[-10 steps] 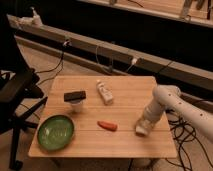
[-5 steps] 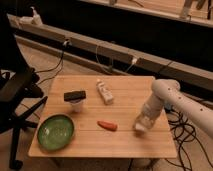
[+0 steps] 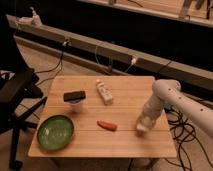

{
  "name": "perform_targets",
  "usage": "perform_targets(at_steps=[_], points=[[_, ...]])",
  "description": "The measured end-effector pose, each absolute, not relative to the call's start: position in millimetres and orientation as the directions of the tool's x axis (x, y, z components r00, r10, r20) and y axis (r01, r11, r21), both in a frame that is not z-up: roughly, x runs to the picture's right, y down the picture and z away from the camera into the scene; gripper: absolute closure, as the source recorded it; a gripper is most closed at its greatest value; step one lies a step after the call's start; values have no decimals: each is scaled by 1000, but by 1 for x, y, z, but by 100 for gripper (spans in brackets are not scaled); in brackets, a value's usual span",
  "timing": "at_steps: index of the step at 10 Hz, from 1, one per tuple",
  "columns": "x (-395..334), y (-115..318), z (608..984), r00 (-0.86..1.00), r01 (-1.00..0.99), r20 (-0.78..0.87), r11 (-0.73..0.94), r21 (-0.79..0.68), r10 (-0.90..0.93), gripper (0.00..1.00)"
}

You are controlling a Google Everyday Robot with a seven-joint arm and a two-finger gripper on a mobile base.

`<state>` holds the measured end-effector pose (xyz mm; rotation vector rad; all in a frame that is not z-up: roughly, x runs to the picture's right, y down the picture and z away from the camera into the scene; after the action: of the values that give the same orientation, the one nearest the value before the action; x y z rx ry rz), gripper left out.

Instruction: Place the white sponge in the ceramic bowl

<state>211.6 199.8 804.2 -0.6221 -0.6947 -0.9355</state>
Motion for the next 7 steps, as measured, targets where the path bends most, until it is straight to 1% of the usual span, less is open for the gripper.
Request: perform_targets(at_steps=[1,2,3,4,5,7], points=[[208,192,805,409,874,763,454,-171,-500,76],[206,180,808,398,880,767,447,-162,-504,81],[205,169,813,397,878,769,450,-160,-501,91],[208,165,817,401,874,770,460,-159,-496,98],[209,166,819,400,871,773,467,-153,-493,100],[202,170,811,377,856,788,509,-96,-487,100]])
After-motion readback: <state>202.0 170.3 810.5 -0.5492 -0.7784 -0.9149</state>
